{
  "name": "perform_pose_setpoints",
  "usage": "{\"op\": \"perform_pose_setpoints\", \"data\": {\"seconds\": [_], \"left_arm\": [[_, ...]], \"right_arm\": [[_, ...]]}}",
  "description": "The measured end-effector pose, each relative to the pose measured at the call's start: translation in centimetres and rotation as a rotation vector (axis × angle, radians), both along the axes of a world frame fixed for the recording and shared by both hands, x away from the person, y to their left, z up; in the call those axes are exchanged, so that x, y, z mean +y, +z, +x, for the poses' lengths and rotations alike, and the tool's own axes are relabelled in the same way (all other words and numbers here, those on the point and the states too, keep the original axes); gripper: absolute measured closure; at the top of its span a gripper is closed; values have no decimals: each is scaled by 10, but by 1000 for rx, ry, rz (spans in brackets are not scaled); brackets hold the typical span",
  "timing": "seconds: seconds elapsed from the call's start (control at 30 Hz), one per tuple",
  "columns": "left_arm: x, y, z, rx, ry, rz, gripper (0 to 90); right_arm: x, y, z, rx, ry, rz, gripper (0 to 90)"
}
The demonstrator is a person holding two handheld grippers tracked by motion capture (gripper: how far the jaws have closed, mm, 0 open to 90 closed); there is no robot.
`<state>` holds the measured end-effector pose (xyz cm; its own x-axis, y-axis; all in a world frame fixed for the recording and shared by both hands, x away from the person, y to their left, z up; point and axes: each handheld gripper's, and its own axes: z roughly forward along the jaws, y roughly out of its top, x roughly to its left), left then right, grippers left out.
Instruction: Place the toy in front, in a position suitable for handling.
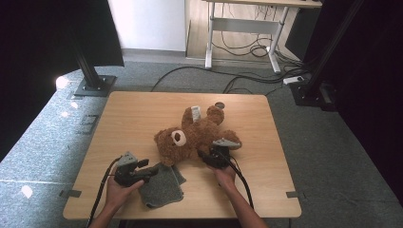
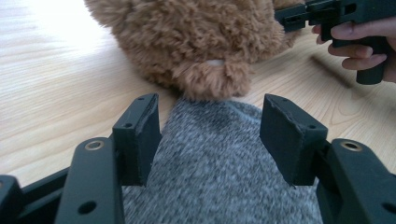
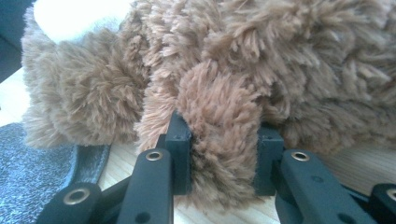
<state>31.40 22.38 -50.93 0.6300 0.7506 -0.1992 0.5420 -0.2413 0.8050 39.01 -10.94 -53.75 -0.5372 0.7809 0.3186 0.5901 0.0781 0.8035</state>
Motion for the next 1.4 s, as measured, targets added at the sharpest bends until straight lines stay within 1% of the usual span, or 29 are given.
{"op": "perform_pose_setpoints", "data": {"seconds": [0.07, 0.17, 0.23, 0.33, 0.43, 0.5, 0.6, 0.7, 0.87, 1.07, 1.2, 1.3, 1.33, 1.4], "left_arm": [[-5, 0, 5, 0, -3, 11, 362], [-14, 1, 17, 20, -13, 6, 358], [-19, 0, 23, 31, -18, 19, 356], [-27, -2, 31, 42, -23, 33, 351], [-33, -2, 36, 44, -22, 38, 349], [-36, -2, 40, 40, -18, 57, 350], [-41, -2, 48, 59, -17, 71, 354], [-45, -3, 54, 65, -18, 89, 356], [-45, -1, 60, 70, -13, 101, 361], [-42, -2, 66, 75, -1, 94, 362], [-40, -2, 70, 84, 4, 88, 359], [-40, -1, 73, 86, 3, 91, 359], [-40, -1, 74, 87, 4, 92, 359], [-40, 0, 79, 93, 8, 91, 359]], "right_arm": [[0, 0, 1, 2, 2, 4, 669], [-1, 0, 1, 3, 2, 12, 666], [-2, 0, 1, 3, 3, 14, 665], [-2, 0, 1, 4, 4, 18, 663], [-2, -1, 1, 8, 5, 23, 662], [-3, -1, 0, 8, 7, 25, 663], [-4, -2, -1, 8, 8, 29, 662], [-4, -3, -2, 8, 6, 33, 662], [-4, -3, -4, 10, 7, 40, 663], [-2, -3, -8, -1, 26, 36, 674], [-1, -2, -13, -1, 41, 39, 675], [-1, -2, -15, -9, 45, 34, 674], [-1, -3, -14, -13, 44, 39, 674], [-1, -2, -13, -6, 40, 51, 674]]}}
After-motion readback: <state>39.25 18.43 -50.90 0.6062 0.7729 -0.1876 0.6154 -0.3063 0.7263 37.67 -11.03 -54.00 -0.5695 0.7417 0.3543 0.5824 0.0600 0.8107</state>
